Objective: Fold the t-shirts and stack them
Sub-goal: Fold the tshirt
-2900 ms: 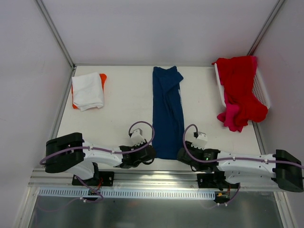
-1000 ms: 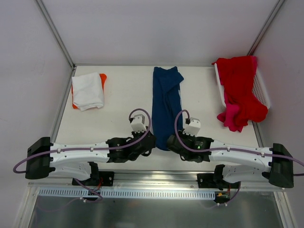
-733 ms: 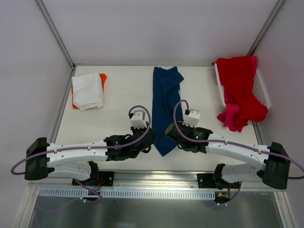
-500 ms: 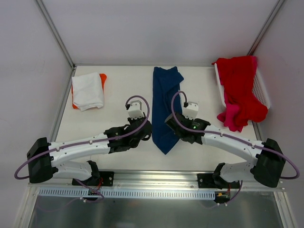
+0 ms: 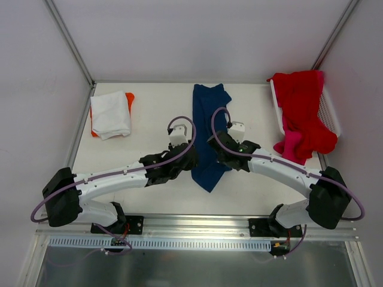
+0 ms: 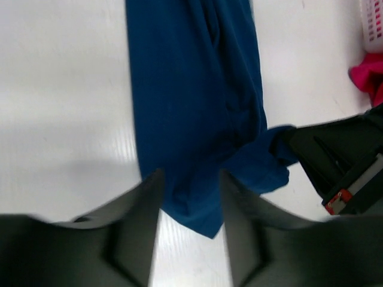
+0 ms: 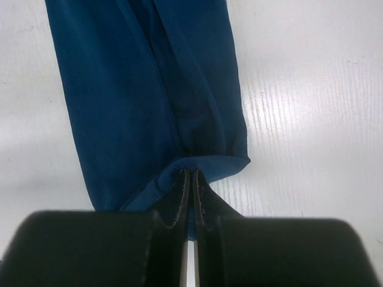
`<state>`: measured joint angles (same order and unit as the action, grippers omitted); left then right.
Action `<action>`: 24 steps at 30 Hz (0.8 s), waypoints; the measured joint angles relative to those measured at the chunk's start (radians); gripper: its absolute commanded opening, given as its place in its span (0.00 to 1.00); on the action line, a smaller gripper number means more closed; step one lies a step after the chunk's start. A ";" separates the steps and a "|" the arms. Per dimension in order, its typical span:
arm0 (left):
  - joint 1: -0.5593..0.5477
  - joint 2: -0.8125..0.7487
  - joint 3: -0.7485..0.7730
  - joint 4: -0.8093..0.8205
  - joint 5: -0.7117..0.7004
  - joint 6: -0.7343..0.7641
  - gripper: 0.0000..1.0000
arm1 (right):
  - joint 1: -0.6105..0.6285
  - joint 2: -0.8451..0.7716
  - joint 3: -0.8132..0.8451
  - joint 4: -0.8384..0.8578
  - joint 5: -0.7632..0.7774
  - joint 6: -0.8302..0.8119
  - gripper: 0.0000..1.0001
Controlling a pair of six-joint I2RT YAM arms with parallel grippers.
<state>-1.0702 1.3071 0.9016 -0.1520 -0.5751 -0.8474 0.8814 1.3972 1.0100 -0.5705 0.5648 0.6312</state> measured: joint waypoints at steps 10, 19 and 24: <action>-0.149 -0.025 -0.336 0.145 0.142 -0.253 0.80 | 0.000 -0.022 -0.153 0.041 -0.034 0.019 0.00; -0.168 -0.044 -0.463 0.375 0.179 -0.397 0.77 | 0.000 -0.064 -0.198 0.063 -0.041 0.031 0.01; -0.175 -0.016 -0.463 0.421 0.178 -0.418 0.74 | 0.000 -0.085 -0.231 0.075 -0.046 0.042 0.01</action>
<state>-1.2449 1.2915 0.4389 0.2691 -0.3969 -1.2652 0.8814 1.3125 0.7788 -0.4957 0.5186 0.6731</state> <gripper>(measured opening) 0.754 0.019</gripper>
